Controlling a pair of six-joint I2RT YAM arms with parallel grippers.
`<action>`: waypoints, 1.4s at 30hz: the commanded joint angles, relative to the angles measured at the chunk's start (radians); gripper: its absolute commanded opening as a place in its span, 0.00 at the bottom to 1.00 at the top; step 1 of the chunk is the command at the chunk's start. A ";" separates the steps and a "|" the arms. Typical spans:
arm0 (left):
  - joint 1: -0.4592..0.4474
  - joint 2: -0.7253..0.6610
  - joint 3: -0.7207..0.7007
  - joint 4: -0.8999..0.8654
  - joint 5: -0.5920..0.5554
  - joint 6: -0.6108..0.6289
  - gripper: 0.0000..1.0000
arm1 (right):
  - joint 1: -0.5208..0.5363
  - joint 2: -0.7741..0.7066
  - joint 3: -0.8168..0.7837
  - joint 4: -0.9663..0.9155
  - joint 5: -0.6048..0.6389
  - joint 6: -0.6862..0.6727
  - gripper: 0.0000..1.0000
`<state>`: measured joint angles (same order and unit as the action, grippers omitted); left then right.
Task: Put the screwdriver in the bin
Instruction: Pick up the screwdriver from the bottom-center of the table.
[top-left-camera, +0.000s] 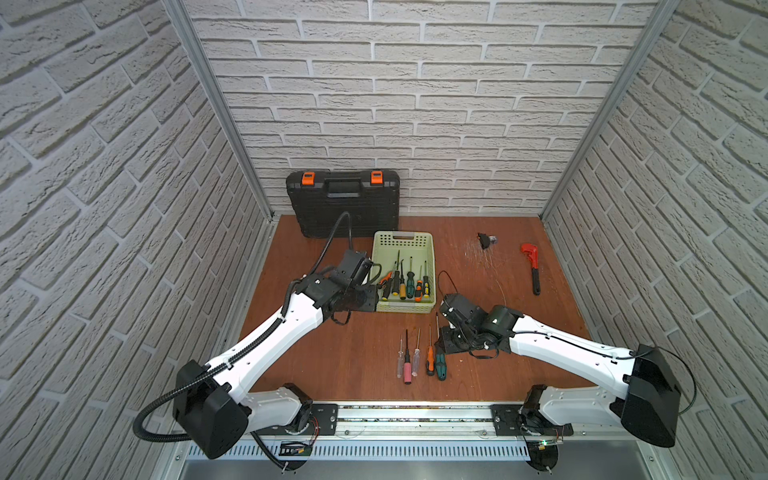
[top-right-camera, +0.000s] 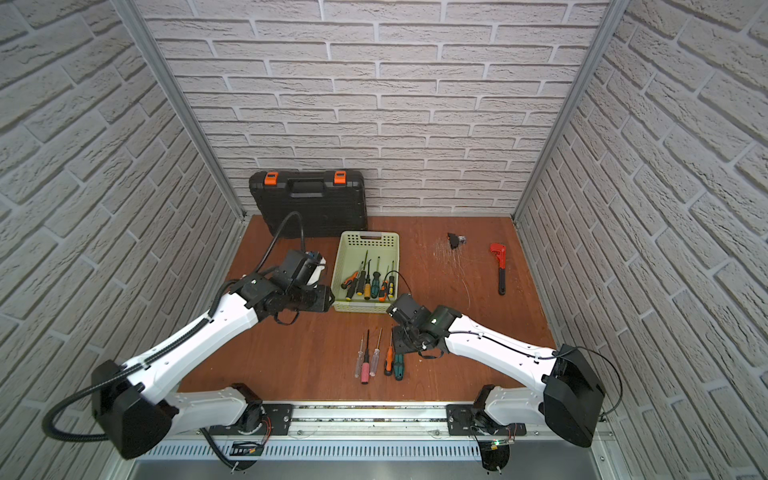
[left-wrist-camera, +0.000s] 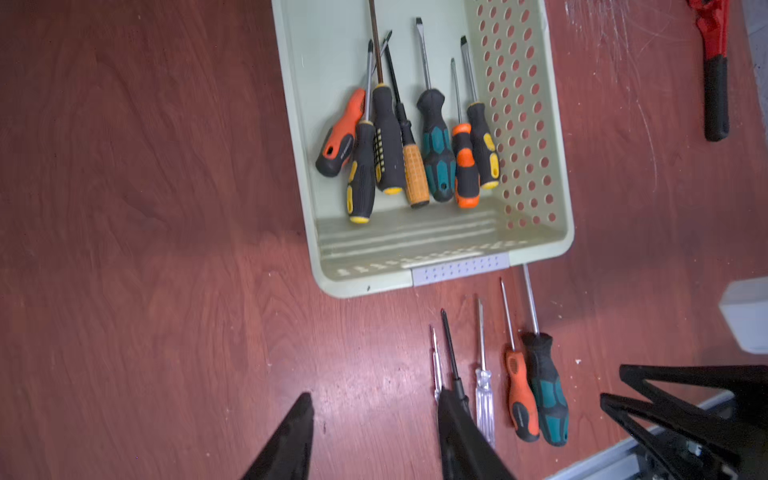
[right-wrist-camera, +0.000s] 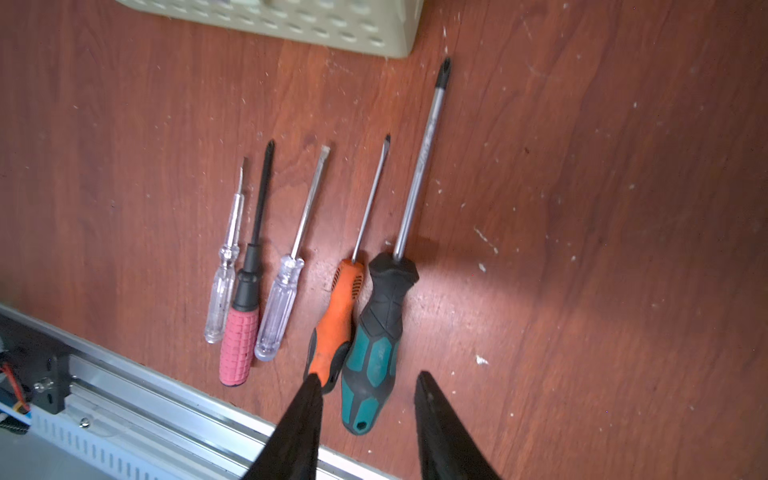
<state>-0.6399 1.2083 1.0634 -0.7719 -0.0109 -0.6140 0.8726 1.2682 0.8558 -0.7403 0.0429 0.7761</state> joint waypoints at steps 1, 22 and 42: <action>-0.004 -0.048 -0.054 0.012 -0.046 -0.051 0.49 | 0.066 0.008 -0.012 -0.028 0.070 0.102 0.41; -0.001 -0.102 -0.068 -0.019 -0.094 -0.041 0.50 | 0.070 0.226 -0.014 0.068 0.068 0.144 0.44; -0.001 -0.082 -0.035 -0.043 -0.098 -0.052 0.50 | 0.056 0.264 -0.069 0.117 0.096 0.132 0.32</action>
<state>-0.6426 1.1252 1.0039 -0.7959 -0.0898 -0.6590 0.9348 1.5227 0.7994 -0.6483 0.1234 0.9104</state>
